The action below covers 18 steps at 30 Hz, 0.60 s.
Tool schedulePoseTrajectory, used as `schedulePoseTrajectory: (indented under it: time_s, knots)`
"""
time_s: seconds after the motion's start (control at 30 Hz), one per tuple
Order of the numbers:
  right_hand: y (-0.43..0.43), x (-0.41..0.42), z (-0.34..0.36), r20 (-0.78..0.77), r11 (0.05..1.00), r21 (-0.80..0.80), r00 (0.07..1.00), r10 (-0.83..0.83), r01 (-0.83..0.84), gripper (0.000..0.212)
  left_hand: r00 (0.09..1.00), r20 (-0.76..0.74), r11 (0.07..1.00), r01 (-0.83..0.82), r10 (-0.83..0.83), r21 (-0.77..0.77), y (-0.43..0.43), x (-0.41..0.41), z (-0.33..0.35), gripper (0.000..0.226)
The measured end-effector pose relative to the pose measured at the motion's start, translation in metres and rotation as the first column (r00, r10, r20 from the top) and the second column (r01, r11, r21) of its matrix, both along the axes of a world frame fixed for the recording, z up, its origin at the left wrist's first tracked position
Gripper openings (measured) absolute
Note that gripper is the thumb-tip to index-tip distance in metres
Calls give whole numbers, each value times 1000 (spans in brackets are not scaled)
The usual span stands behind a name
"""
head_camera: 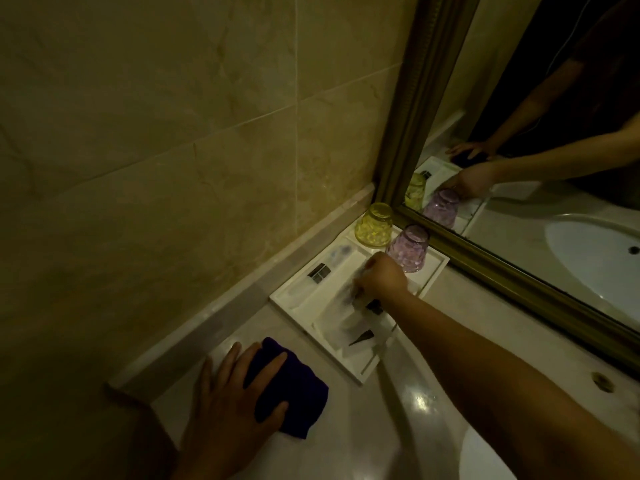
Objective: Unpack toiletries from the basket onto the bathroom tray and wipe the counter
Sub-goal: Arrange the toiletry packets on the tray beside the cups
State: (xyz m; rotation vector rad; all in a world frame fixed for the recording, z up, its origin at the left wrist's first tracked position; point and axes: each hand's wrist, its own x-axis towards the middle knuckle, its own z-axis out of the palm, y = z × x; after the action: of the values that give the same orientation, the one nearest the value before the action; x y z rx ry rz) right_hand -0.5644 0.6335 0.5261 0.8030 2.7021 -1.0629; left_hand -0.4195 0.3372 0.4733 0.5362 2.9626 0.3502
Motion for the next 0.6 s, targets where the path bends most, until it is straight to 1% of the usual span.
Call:
schedulePoseTrajectory:
  time_s: [0.03,0.1,0.13,0.17,0.23,0.3,0.37,0.47,0.53,0.6]
  knots:
    - [-3,-1,-1,-36,994,-90,997,-65,62,22,1000,4,1000,0,0,0,0,0,2,77]
    - [-8,-2,-4,-72,943,-292,980,-186,157,18,1000,26,1000,10,-10,-7,1,0,6,76]
    - [-11,-3,-5,-70,912,-365,971,-227,186,17,999,41,1000,20,-19,-15,1,-1,8,77]
    - [-13,-4,-7,-63,893,-402,967,-246,201,15,999,44,999,27,-26,-25,2,-1,9,77]
    - [-19,-3,-11,-62,902,-387,970,-235,193,12,999,40,999,30,-29,-38,2,-1,10,78]
    - [-23,-1,-12,-95,939,-304,976,-194,157,9,999,27,999,31,-29,-44,1,0,8,79]
    - [-22,0,-12,-117,955,-260,978,-174,139,9,999,23,998,31,-30,-49,0,0,6,80]
    - [-16,4,-7,-144,956,-253,971,-191,151,8,999,22,999,29,-29,-45,0,0,5,82]
    - [-13,3,-1,-189,950,-251,954,-234,184,7,999,27,999,24,-23,-40,1,0,5,81]
    - [-13,0,7,-231,926,-318,931,-283,203,9,999,27,999,24,-23,-38,1,0,5,82]
